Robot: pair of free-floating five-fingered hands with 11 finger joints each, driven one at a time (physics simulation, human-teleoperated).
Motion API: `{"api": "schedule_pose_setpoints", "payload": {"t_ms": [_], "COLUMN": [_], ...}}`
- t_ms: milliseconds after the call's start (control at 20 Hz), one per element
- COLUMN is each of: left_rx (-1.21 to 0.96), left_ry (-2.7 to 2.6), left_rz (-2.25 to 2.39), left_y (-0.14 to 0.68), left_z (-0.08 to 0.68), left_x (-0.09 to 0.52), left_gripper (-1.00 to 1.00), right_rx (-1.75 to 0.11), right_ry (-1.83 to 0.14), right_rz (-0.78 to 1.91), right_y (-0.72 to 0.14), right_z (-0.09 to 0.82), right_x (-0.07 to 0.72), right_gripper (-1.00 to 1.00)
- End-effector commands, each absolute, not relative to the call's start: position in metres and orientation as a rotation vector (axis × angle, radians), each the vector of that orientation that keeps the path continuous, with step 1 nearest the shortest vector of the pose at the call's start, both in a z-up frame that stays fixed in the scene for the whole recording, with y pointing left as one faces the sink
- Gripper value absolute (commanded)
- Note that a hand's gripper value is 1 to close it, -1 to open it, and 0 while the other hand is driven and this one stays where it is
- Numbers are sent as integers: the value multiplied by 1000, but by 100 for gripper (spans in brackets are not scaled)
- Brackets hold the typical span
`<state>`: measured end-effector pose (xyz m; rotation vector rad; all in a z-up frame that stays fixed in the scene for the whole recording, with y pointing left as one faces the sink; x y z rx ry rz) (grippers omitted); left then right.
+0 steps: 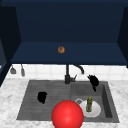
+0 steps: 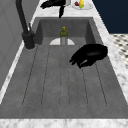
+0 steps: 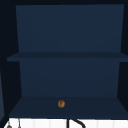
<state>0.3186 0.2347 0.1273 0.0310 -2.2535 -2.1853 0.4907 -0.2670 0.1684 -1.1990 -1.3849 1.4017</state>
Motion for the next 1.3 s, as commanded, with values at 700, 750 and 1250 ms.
{"api": "schedule_pose_setpoints", "payload": {"t_ms": [700, 750, 1250], "left_rx": [31, 31, 31], "left_ry": [-2253, -2253, -2253], "left_rz": [-2185, -2185, -2185], "left_y": [235, 235, 235], "left_z": [127, 127, 127], "left_x": [319, 319, 319], "left_gripper": [0, 0, 0], "right_rx": [-1308, -1310, -1286], "right_ry": [-1360, -1370, -1374], "right_rz": [1468, 1459, 1456], "right_y": [-192, -191, -160], "right_z": [140, 141, 135], "right_x": [561, 564, 593], "right_gripper": [-100, -100, -100]}}
